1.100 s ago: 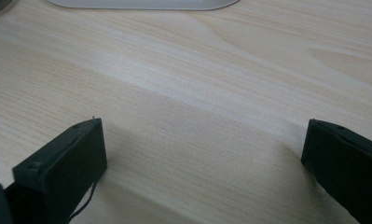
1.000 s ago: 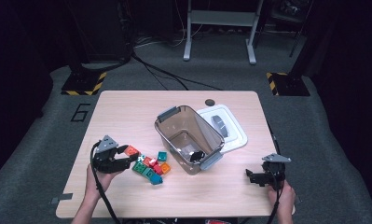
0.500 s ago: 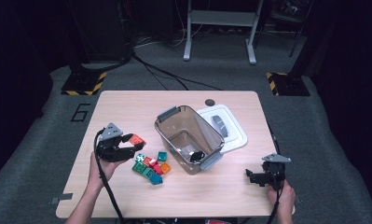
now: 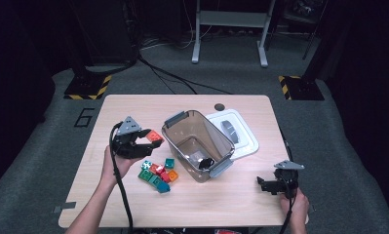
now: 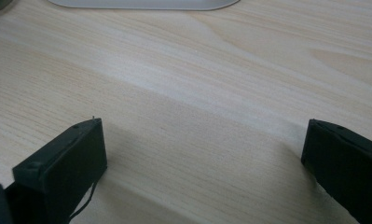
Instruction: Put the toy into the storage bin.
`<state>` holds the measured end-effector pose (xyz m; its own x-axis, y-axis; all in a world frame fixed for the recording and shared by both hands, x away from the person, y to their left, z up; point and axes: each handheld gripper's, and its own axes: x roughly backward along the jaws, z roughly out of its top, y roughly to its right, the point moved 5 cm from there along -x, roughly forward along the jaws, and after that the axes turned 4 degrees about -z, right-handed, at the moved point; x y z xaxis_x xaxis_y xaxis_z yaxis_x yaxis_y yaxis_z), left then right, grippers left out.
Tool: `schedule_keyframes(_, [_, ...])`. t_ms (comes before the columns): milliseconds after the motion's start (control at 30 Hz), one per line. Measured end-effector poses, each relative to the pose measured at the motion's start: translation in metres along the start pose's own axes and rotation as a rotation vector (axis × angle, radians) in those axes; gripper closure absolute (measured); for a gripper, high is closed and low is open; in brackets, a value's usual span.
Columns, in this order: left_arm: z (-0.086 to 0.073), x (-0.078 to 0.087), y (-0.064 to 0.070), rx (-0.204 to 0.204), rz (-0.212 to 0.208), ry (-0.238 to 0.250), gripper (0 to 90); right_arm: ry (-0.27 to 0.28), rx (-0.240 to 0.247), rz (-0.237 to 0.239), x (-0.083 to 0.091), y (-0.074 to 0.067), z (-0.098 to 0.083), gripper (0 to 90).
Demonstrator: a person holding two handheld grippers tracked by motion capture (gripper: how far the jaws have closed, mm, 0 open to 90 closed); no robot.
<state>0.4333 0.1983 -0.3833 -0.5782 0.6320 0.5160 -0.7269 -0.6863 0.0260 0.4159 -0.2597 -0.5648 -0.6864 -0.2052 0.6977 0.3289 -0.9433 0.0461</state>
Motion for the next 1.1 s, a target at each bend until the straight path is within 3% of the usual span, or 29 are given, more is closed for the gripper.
schedule_keyframes(433, [0.022, -0.027, 0.025, -0.032, -0.065, -0.017, 43.5, -0.001, 0.002, 0.002, 0.000, 0.000, 0.000, 0.0])
schedule_keyframes(1100, [0.014, -0.069, 0.065, -0.058, -0.184, -0.077, 43.5, -0.001, 0.005, 0.003, 0.000, 0.000, 0.000, 0.0])
